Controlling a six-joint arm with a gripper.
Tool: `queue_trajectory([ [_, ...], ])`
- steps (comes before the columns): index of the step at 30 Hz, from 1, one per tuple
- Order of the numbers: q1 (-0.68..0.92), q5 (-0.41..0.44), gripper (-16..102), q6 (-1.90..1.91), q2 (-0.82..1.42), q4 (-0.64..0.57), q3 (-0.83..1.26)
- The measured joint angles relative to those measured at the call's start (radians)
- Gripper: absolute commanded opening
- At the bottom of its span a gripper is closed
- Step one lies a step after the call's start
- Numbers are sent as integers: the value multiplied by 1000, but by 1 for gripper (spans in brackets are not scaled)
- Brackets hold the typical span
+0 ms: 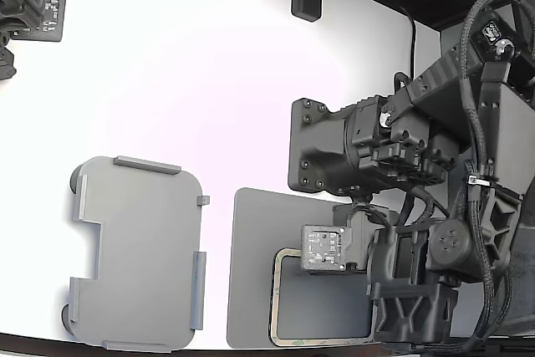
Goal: Move top rectangular frame to the holder.
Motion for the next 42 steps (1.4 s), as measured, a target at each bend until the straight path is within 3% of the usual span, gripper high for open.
queue_trajectory([
  [14,-3,-20,38,9,11,-17,43],
  [20,-5,-21,15,9,11,-12,43],
  [24,-6,-23,-10,9,11,-12,43],
  [33,-41,-40,-10,-15,32,51,-12],
  [42,-87,81,-10,163,107,247,-222],
])
